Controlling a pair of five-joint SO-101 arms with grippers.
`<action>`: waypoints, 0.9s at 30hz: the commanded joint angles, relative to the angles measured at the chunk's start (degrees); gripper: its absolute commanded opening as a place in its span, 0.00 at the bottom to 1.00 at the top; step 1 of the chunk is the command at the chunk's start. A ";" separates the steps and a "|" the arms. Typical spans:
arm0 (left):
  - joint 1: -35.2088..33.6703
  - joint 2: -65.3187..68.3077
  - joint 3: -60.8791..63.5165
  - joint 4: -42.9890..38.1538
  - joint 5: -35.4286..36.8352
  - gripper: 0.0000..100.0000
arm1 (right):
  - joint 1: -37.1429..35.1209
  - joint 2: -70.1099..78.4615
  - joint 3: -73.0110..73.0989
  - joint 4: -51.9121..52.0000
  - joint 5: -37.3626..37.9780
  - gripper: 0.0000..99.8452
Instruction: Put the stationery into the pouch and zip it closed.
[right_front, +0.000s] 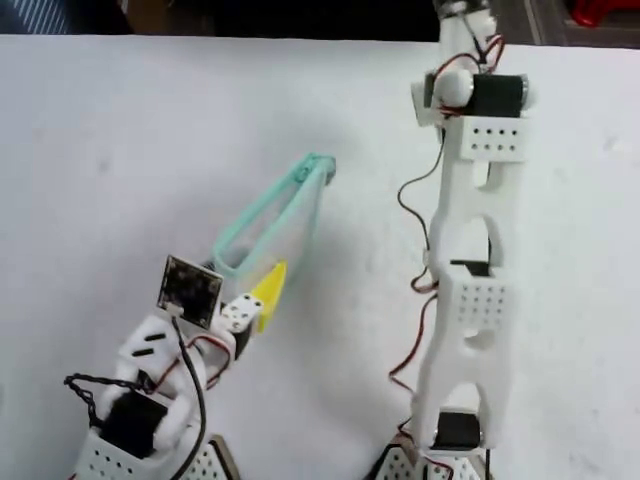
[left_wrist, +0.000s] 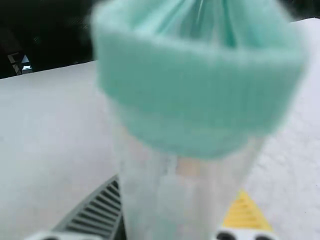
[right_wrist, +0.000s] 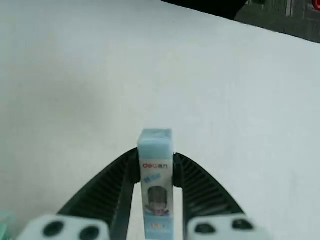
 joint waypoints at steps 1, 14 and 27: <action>0.40 -0.66 -0.26 -0.09 -0.44 0.19 | -1.19 -15.78 12.92 1.10 -3.87 0.02; 0.48 -0.66 -0.18 -0.09 -0.44 0.19 | -19.82 -65.54 41.85 -0.48 -4.84 0.02; 0.84 -0.66 -0.44 0.44 2.55 0.26 | -44.62 -81.10 57.67 -17.98 -5.01 0.02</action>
